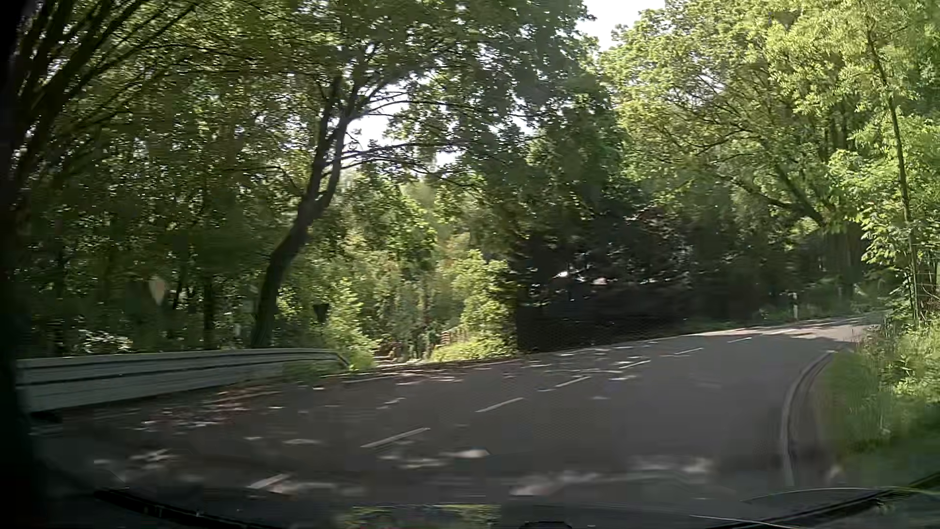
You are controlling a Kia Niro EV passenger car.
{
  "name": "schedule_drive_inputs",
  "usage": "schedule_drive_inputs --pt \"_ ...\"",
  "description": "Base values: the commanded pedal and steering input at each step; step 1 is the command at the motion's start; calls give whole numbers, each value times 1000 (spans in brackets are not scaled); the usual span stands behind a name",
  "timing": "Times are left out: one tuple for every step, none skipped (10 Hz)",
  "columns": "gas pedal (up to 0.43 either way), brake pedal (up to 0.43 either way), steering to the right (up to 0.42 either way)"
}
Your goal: Follow the waypoints while adhering to traffic rules and regulations
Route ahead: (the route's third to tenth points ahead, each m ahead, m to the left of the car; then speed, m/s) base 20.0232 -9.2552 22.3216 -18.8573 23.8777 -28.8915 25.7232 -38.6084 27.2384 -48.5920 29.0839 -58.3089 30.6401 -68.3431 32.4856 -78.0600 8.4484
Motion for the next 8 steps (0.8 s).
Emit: schedule_drive_inputs --pt "220 0 277" --pt "220 0 275" --pt "220 0 267" --pt "220 0 263" --pt "220 0 261" --pt "220 0 260" --pt "248 0 256" --pt "260 0 252"
